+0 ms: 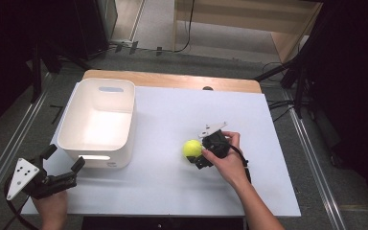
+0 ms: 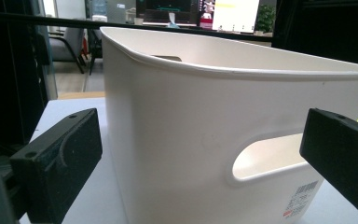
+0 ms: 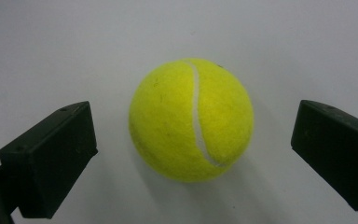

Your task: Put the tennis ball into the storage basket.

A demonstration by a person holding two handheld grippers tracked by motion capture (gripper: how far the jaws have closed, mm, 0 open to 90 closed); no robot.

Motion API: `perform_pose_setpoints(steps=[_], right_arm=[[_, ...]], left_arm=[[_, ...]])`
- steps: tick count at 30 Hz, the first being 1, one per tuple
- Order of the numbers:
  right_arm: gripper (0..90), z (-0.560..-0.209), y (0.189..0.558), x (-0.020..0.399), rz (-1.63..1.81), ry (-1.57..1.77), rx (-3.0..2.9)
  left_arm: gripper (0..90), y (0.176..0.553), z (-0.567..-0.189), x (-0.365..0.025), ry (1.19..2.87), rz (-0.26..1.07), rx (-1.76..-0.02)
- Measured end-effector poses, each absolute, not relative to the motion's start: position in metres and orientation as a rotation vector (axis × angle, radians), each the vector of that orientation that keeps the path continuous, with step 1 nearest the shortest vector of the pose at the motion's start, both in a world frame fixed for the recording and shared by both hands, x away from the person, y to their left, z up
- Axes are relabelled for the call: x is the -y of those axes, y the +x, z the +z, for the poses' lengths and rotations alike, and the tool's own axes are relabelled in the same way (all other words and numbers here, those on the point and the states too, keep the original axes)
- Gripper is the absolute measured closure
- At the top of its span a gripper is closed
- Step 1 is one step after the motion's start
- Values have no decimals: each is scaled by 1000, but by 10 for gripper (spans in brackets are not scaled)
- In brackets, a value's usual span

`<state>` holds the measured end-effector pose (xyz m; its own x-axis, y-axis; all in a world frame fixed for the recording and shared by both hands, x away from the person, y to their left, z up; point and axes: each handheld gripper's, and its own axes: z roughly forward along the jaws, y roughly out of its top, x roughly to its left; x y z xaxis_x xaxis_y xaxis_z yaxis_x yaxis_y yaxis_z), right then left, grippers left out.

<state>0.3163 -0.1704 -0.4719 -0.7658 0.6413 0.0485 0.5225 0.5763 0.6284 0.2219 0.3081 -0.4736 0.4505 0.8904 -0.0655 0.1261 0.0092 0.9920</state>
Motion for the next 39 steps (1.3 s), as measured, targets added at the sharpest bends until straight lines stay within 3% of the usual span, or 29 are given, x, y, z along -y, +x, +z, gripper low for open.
perform_pose_setpoints(steps=[3, 5, 39], right_arm=[[0, -473, 317, 168, 956, 968, -2633], [114, -474, 317, 167, 949, 957, -2627], [158, -483, 324, 154, 843, 974, -2648]], left_arm=[[0, 222, -474, -308, 1455, 768, -954], [0, 222, -474, -308, 1454, 768, -954], [0, 222, -474, -308, 1454, 766, -952]])
